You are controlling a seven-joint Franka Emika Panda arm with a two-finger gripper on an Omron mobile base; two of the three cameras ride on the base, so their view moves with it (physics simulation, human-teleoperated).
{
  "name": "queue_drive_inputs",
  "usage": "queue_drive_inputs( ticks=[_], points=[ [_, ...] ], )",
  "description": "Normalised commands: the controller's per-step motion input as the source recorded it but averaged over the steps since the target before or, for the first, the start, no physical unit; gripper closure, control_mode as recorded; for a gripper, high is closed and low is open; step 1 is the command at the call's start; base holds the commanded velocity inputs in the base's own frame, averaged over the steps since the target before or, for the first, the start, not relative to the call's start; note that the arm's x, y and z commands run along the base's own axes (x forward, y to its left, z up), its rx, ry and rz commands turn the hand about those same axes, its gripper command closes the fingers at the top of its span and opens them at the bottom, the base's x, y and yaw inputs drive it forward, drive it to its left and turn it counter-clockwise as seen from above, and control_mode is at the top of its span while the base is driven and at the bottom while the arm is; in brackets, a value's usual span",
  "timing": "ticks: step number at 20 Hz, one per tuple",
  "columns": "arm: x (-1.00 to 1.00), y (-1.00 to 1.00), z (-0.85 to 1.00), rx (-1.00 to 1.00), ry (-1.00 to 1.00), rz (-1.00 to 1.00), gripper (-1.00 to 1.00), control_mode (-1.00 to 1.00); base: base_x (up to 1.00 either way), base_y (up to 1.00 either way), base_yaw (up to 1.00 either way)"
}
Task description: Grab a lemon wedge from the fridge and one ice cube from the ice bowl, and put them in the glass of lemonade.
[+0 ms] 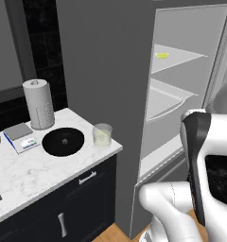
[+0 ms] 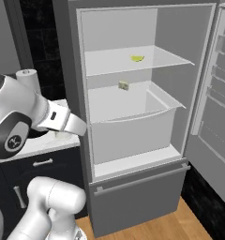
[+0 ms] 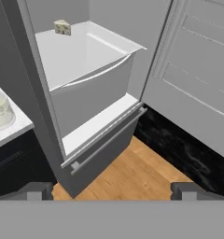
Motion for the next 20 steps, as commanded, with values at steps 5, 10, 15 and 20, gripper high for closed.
queue_drive_inputs(
  ticks=[5,10,15,20],
  points=[
    [0.08,0.00,-0.02,0.00,0.00,0.00,-1.00,-1.00,0.00,0.00,0.00],
    [0.08,-0.01,-0.07,0.00,0.01,0.00,-1.00,-1.00,0.00,0.00,0.00],
    [0.00,-0.01,-0.05,0.00,0.00,0.01,-1.00,1.00,0.06,-0.22,0.04],
    [0.00,0.00,0.00,0.00,0.00,0.00,-1.00,1.00,0.81,-0.95,0.27]
  ],
)
